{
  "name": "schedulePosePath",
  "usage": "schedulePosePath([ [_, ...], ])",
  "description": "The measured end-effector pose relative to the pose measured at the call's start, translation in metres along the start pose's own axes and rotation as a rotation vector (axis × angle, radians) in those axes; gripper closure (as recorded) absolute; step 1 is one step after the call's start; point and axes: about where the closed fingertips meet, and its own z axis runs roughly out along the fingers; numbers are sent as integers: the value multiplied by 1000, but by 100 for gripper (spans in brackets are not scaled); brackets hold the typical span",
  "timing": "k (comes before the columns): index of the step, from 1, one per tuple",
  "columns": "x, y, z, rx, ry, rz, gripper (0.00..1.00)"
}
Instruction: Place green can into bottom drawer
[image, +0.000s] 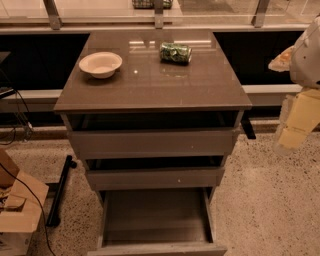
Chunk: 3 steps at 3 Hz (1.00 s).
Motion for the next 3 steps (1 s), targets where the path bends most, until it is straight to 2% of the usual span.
schedulePosePath([
  [1,0,0,0,0,0,0,0],
  [2,-11,-10,-1,35,-57,14,0],
  [3,-44,-38,-2,92,-184,42,0],
])
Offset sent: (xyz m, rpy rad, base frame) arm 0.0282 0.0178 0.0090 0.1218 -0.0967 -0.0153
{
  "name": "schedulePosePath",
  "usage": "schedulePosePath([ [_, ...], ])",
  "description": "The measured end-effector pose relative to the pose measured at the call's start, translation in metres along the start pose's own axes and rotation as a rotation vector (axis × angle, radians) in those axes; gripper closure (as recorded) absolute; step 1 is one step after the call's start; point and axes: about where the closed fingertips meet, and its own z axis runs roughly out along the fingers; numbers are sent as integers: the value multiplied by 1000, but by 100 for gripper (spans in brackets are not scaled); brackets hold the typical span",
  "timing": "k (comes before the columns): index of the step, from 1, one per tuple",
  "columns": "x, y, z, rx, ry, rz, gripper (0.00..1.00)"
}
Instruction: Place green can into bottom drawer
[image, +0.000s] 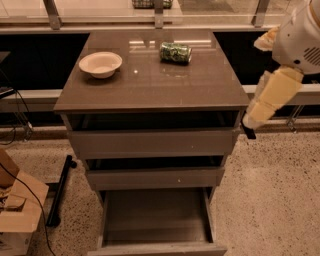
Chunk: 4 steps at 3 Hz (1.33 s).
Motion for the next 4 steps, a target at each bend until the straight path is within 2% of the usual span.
schedulePosePath([
  [1,-37,-32,15,40,-105,34,0],
  [2,-60,-64,35,48,-186,67,0],
  [3,-68,-103,64,17,-280,73,0],
  [4,-69,-102,64,17,-280,73,0],
])
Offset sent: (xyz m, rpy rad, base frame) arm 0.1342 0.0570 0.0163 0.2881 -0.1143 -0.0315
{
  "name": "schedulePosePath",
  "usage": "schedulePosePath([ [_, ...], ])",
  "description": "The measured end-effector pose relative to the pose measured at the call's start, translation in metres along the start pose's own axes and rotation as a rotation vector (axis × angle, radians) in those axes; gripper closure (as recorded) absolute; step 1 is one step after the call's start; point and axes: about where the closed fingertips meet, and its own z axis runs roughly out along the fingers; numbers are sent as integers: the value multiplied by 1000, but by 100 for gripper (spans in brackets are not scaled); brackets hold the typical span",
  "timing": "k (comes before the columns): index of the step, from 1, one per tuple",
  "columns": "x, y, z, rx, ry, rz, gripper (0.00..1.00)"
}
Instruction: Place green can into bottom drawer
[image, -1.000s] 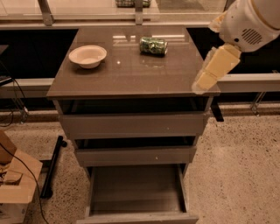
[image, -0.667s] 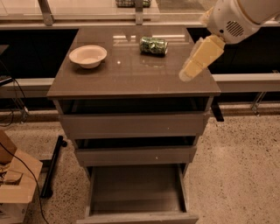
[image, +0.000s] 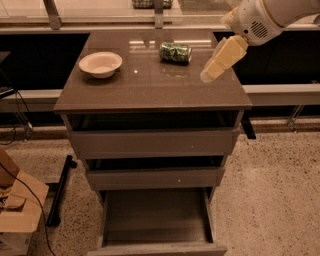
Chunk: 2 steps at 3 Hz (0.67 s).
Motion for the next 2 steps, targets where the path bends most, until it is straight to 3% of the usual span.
schedulePosePath([
  [1,-4,-12,20,36,-16,52,0],
  [2,-7,-37,61,66,-57,126,0],
])
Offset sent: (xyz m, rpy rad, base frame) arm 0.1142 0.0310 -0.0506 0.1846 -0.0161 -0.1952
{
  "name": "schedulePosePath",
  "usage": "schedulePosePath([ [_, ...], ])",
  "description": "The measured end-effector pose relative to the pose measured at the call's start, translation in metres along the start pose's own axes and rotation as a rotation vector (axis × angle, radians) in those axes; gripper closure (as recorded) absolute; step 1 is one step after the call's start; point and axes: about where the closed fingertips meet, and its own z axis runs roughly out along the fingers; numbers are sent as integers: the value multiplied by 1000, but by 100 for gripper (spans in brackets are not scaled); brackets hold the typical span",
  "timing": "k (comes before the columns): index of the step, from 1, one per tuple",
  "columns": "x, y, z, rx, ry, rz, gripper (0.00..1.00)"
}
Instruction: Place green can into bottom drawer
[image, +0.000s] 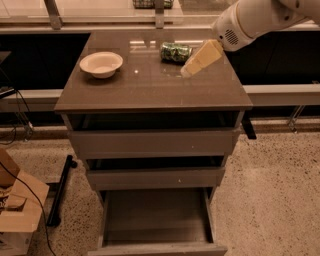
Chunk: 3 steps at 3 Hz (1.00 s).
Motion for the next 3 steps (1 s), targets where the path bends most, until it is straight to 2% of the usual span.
schedulePosePath([
  [1,9,-22,39,-24,-57,46,0],
  [3,23,-59,116,-122,-145,83,0],
])
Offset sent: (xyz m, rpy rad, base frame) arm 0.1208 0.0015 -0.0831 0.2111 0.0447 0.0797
